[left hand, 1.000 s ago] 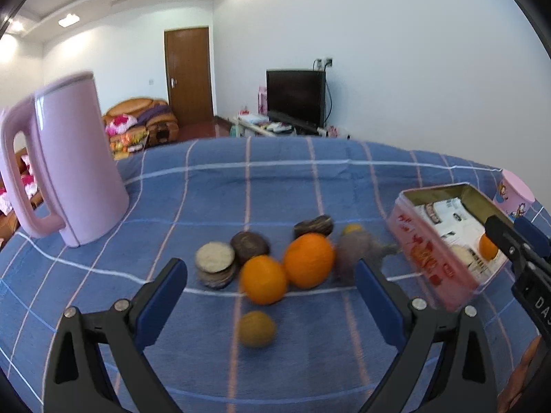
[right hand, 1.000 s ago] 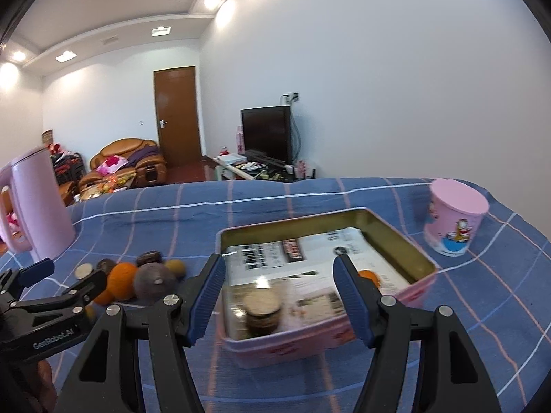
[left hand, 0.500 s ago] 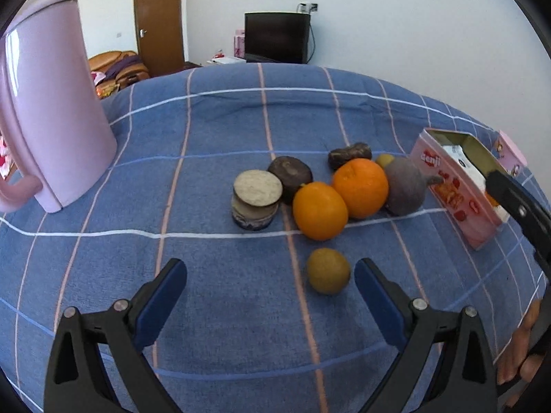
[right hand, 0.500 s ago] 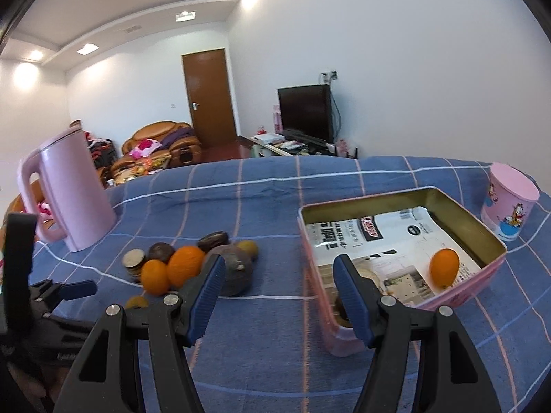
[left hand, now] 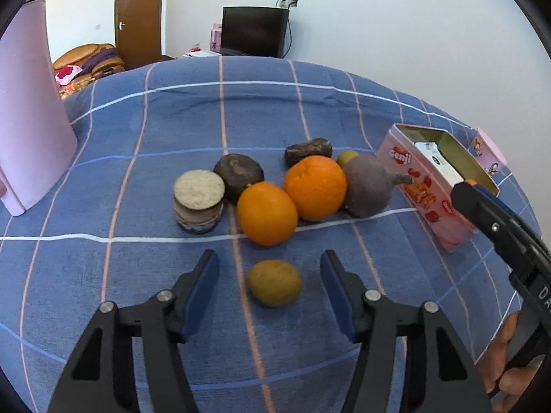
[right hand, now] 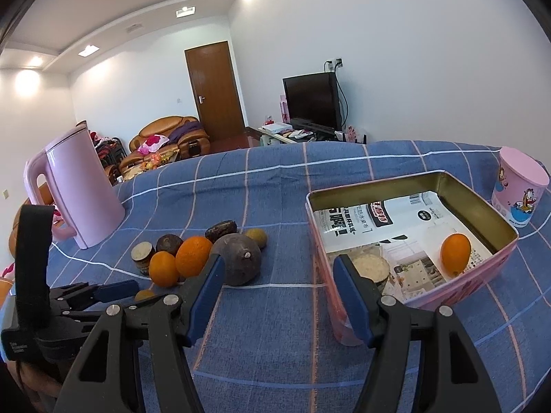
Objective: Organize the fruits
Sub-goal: 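Grasp the small brown kiwi-like fruit with the left gripper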
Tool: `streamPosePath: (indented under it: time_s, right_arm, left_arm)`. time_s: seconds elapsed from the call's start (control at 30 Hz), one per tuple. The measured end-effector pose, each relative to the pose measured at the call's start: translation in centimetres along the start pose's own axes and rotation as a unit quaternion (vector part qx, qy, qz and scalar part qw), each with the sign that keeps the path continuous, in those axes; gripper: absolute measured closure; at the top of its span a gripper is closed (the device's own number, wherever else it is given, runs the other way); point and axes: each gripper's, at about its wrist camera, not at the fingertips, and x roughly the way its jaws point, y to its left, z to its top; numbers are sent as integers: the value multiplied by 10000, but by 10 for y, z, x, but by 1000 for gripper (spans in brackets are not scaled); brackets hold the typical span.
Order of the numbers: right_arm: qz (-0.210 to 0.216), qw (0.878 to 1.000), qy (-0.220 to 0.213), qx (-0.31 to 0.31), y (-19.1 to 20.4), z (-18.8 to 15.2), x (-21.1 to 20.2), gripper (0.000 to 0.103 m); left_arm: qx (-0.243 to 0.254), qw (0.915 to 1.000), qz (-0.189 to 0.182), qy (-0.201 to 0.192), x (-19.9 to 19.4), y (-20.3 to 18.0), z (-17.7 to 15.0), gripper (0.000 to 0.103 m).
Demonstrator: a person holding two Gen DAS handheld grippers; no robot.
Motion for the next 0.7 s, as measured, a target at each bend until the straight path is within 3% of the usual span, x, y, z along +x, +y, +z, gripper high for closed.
streamPosePath:
  time_s: [0.07, 0.13, 0.2, 0.37, 0.53, 0.7]
  right_arm:
    - [-8, 10000, 5, -4, 0, 0, 0, 36]
    - [-24, 10000, 6, 3, 0, 1, 0, 36]
    - [-26, 10000, -3, 18, -1, 1, 0, 36]
    - [-4, 10000, 40, -62, 2, 0, 1, 36]
    - [300, 9985, 199, -401, 21, 3, 12, 36]
    - [321, 9926, 562, -1025, 51, 5, 35, 36]
  left_arm:
    - [25, 10000, 66, 5, 0, -2, 0, 41]
    - [18, 10000, 31, -15, -1, -2, 0, 62]
    - [-13, 10000, -59, -3, -3, 0, -2, 72]
    - [-210, 9995, 98, -201, -11, 9, -3, 72]
    - [-594, 9906, 387, -1166, -47, 25, 1, 72]
    - [-967, 9811, 537, -1585, -65, 47, 0, 72]
